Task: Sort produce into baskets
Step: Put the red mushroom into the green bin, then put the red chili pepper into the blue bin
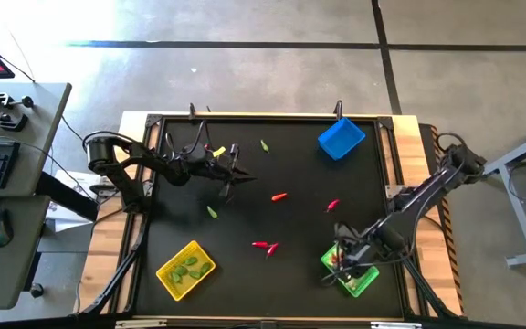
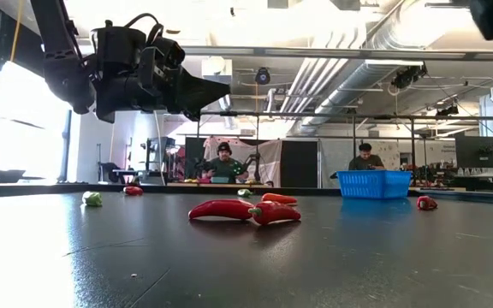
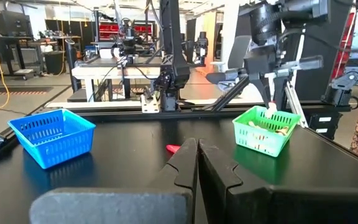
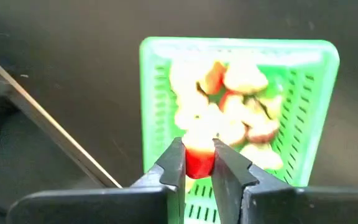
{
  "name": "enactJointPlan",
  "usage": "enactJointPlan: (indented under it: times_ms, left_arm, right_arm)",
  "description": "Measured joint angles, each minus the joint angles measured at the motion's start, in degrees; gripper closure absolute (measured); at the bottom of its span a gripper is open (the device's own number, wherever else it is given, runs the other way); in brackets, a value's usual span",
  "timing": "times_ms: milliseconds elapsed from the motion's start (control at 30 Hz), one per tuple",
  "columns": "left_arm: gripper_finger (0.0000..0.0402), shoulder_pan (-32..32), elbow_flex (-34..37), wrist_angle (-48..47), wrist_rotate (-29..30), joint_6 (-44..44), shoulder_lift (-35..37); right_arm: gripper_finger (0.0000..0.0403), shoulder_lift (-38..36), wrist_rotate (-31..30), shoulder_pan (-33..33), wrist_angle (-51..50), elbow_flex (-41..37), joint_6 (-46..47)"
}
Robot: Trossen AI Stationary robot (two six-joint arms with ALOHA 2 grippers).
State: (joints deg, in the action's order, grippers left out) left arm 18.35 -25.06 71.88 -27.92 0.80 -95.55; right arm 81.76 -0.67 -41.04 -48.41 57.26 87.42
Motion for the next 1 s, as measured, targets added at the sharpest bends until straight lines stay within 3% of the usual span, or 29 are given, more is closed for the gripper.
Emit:
enactJointPlan:
  times_ms: [133,300,467,800,1000]
  left_arm:
    - [0.0402,0.0,0.0,-0.02,0.0,0.0,0.0]
    - [0.0402,0.0,0.0,-0.02,0.0,0.0,0.0]
    - [0.0402,0.0,0.0,-0.01,0.0,0.0,0.0]
    - [0.0401,0.0,0.0,-0.04,0.01,-1.54,0.0]
    - [0.0401,0.0,0.0,-0.04,0.0,-1.53,0.0]
  right_arm:
    - [0.0362,1.07,2.34,-1.15,0.22,-1.69,2.8]
    - [0.0362,2.36,10.97,-0.85,1.46,-4.35,2.7]
    - [0.0355,2.36,13.03,-0.85,4.24,-5.55,2.56]
    - [0.0253,1.61,15.26,1.28,6.01,-5.58,2.53]
    - [0.0217,-4.22,13.48,2.96,6.59,-5.58,0.99]
